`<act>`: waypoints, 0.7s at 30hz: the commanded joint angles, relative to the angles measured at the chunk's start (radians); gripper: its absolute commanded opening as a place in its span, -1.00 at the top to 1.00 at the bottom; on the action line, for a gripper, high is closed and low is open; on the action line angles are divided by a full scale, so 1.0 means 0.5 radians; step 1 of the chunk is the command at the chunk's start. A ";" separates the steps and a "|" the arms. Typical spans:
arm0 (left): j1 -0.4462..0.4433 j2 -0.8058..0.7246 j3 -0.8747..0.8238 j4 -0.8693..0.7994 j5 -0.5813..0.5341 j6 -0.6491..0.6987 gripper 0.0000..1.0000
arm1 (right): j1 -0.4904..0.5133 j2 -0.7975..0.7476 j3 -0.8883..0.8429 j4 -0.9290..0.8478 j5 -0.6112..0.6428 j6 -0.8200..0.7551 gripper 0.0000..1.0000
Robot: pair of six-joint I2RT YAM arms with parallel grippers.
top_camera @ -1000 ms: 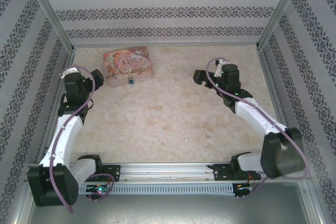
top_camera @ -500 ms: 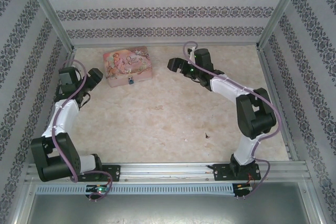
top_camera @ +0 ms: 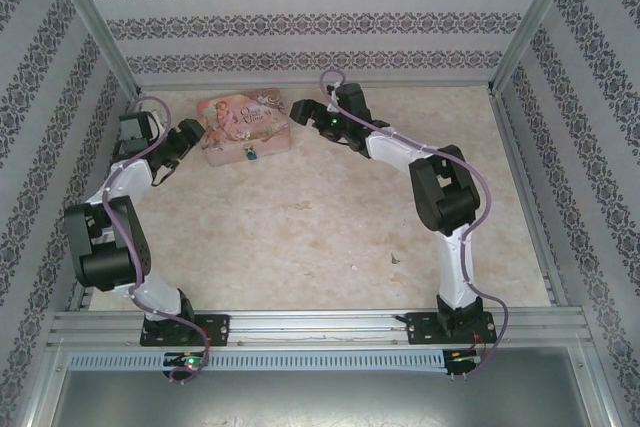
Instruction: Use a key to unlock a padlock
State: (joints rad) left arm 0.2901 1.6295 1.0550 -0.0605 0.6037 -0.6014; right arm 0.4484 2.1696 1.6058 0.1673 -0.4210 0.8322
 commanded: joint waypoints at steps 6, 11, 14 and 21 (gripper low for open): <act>0.021 0.140 0.118 0.015 0.116 0.104 -0.66 | 0.047 0.183 0.270 -0.087 0.001 0.042 -0.97; 0.021 0.240 0.177 0.037 0.175 0.113 -0.65 | 0.078 0.275 0.394 -0.139 0.012 0.050 -0.97; 0.021 0.312 0.228 0.038 0.203 0.108 -0.64 | 0.093 0.336 0.486 -0.170 0.014 0.053 -0.97; 0.020 0.422 0.302 0.068 0.210 0.080 -0.65 | 0.116 0.477 0.716 -0.256 0.014 0.054 -0.97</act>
State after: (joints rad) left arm 0.2901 1.8256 1.1725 -0.0589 0.6853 -0.5728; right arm 0.4957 2.3783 1.9053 0.0696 -0.4168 0.8478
